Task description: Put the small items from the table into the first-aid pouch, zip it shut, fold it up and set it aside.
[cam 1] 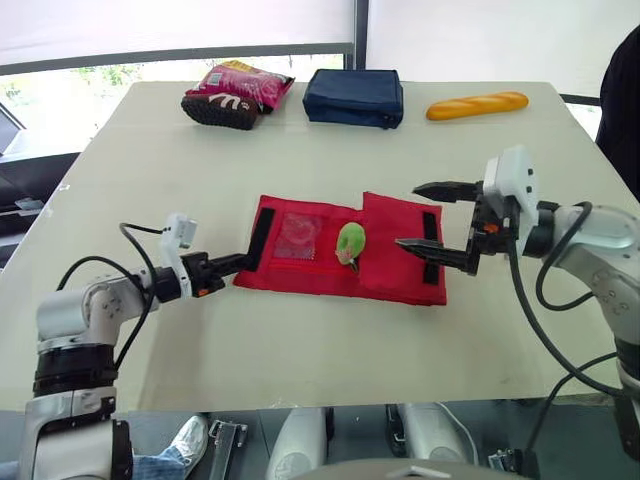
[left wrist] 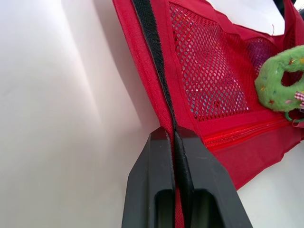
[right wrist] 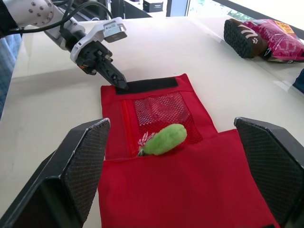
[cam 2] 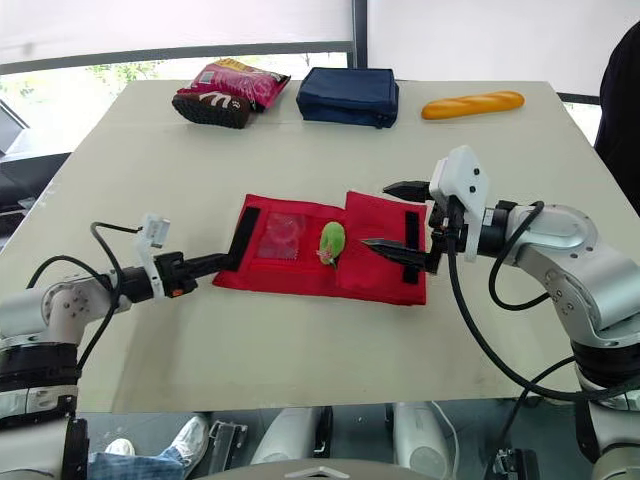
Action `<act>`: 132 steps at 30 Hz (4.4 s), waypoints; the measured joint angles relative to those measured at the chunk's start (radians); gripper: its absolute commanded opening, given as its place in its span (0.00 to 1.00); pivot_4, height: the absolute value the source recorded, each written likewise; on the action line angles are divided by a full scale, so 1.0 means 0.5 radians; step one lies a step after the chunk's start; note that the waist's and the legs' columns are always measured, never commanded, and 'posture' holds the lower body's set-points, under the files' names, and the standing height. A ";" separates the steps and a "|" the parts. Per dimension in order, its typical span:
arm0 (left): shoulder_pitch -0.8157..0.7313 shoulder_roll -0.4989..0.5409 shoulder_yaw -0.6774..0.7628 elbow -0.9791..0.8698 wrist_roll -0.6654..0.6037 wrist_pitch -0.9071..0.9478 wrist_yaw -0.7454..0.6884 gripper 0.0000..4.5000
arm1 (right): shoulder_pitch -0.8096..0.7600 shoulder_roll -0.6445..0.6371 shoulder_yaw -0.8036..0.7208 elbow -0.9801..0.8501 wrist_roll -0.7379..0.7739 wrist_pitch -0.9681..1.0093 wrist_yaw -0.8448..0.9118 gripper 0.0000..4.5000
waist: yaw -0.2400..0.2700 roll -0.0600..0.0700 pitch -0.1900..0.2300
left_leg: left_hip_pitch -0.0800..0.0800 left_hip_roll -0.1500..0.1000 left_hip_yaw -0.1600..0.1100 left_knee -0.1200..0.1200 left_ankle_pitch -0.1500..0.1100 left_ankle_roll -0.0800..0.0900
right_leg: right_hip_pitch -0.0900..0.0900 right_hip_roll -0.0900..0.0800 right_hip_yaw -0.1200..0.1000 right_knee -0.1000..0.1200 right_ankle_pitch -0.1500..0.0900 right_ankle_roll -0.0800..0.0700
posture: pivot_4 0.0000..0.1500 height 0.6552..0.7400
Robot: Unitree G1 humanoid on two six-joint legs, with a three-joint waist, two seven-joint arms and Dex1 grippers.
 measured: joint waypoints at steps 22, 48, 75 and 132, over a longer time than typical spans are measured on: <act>0.117 0.362 0.328 -0.222 -0.231 -0.286 -0.629 0.01 | -0.189 0.114 0.209 -0.023 0.017 0.123 -0.090 1.00 | 0.016 0.000 0.001 | -0.002 0.001 0.001 0.000 0.000 0.000 | -0.001 -0.003 -0.001 -0.002 0.000 0.000 | 1.00 1.00; -0.294 0.214 0.040 -0.462 -0.489 -0.329 -0.888 0.00 | -0.213 0.396 1.063 0.612 -1.096 -0.272 -0.153 0.01 | -0.002 -0.004 -0.002 | 0.001 -0.003 0.002 0.002 0.001 -0.002 | 0.000 0.005 -0.001 0.000 0.001 -0.001 | 1.00 1.00; -0.710 -0.402 -0.557 -0.238 -0.250 -0.363 -0.752 0.00 | 0.571 0.257 -0.235 -0.321 -0.176 0.146 -0.078 0.30 | 0.036 -0.006 -0.003 | 0.007 -0.006 0.000 0.001 0.002 -0.003 | 0.011 0.005 -0.002 -0.004 0.003 -0.004 | 1.00 1.00; -0.793 -1.000 -1.017 0.322 0.386 -0.560 -0.795 0.97 | 1.245 -0.314 -1.096 -0.565 0.400 -0.066 -0.211 1.00 | 0.064 -0.004 -0.005 | 0.031 -0.008 0.004 0.004 0.006 0.004 | 0.044 0.007 0.000 -0.009 -0.004 0.007 | 1.00 1.00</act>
